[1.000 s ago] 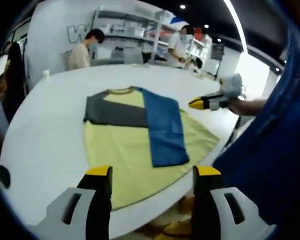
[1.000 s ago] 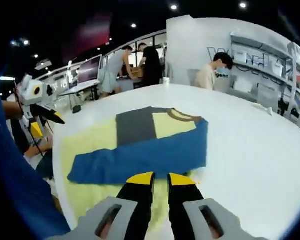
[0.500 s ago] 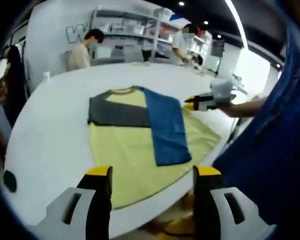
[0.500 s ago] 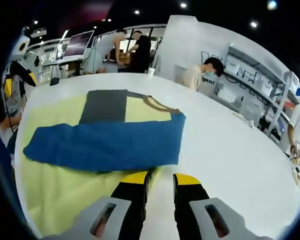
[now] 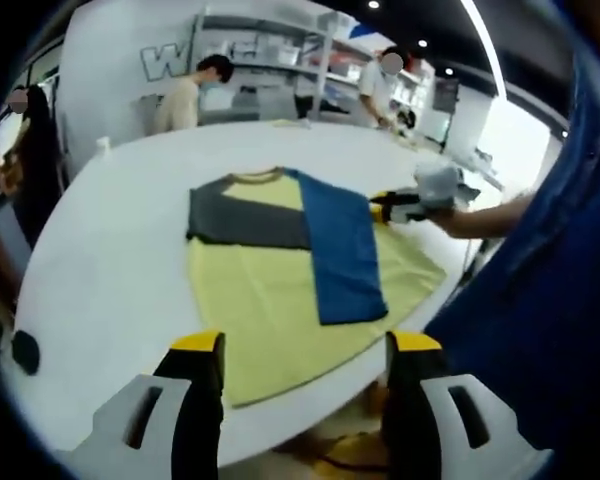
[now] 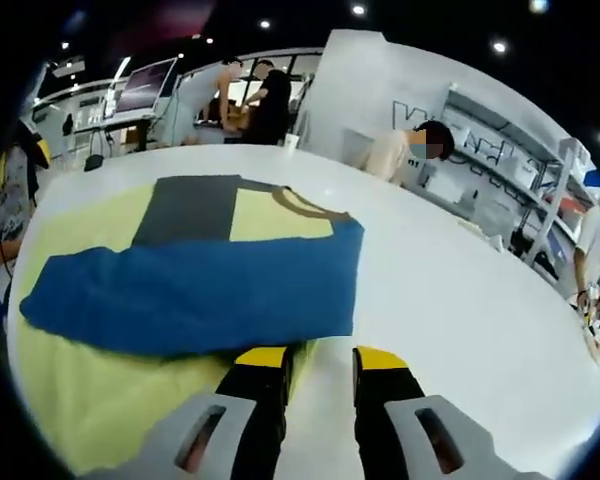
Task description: Fold the garment on the visible template until the final outline fits inside the template.
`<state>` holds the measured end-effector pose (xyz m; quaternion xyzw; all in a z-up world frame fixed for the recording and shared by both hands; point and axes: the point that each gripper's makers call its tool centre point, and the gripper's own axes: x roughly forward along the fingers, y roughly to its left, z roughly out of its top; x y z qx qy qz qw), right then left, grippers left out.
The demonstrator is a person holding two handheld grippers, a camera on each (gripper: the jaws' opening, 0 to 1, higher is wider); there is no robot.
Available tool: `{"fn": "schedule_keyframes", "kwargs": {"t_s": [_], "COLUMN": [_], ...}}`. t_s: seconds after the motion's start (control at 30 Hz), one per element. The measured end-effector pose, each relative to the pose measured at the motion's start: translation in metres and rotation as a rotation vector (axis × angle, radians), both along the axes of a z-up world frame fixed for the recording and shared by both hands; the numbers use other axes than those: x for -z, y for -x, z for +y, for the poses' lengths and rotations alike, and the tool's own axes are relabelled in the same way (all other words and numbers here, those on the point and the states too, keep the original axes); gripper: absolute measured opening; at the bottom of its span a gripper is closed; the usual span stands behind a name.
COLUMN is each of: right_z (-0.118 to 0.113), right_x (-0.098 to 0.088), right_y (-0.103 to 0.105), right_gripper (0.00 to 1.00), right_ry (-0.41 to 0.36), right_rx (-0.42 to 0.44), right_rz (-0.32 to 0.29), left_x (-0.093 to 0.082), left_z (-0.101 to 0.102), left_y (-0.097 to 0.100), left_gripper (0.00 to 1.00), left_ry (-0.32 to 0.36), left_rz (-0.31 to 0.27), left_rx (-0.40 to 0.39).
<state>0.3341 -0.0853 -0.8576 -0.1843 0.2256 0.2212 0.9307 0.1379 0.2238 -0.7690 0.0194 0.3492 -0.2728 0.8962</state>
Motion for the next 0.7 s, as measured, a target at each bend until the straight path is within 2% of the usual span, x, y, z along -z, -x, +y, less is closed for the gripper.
{"fn": "schedule_keyframes", "kwargs": {"t_s": [0.27,0.4,0.47,0.6,0.7], "right_z": [0.005,0.005,0.002,-0.016,-0.021], "right_x": [0.000,-0.002,-0.003,-0.011,-0.007], "right_y": [-0.008,-0.012,-0.013,-0.018,-0.023], "right_gripper": [0.21,0.14,0.10,0.05,0.09], "right_ry": [-0.028,-0.029,-0.031,-0.095,-0.124], "right_rx": [0.007,0.005,0.018,0.100,0.112], "right_rz": [-0.011,-0.018,-0.014,-0.009,0.003], "left_x": [-0.002,-0.003,-0.003,-0.002,-0.002], "left_z": [0.001,0.000,-0.002,-0.003,-0.004], "left_y": [-0.003,-0.004,-0.004,-0.005,-0.005], "left_gripper": [0.61,0.61,0.61,0.61,0.61], "left_ry": [-0.007,-0.008,-0.006,-0.002,0.000], "left_rz": [-0.001,-0.001,0.000,0.000,0.000], "left_rx": [-0.004,-0.006,-0.006,-0.011,-0.011]}}
